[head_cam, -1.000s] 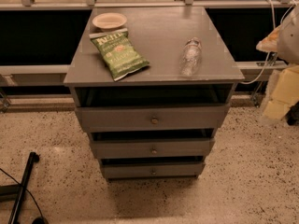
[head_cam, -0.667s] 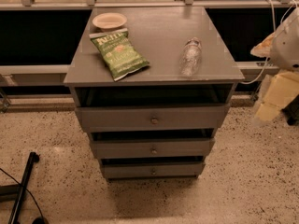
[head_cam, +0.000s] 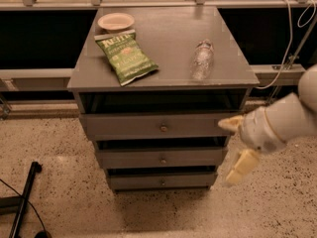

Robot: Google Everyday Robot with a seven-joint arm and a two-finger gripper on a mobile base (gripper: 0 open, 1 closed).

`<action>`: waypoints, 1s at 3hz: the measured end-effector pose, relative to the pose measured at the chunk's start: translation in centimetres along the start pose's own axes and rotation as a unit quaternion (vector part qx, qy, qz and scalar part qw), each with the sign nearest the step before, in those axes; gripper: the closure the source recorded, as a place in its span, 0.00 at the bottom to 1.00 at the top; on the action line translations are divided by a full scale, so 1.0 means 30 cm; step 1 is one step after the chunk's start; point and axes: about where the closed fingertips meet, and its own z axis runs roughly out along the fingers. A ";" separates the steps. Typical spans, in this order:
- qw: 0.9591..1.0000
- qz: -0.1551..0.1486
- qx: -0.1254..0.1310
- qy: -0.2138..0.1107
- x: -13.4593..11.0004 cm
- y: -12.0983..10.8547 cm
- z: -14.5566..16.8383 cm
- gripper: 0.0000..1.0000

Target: Open bottom drawer

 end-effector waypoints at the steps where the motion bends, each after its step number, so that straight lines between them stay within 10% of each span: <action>1: 0.989 0.024 0.014 -0.148 0.082 -0.014 0.102 0.00; 2: 0.979 0.036 0.019 -0.200 0.145 -0.009 0.118 0.00; 3: 0.986 0.017 0.035 -0.160 0.151 0.005 0.192 0.00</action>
Offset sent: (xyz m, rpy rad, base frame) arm 0.0015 -0.0003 -0.0382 0.2355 -0.0328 -0.0425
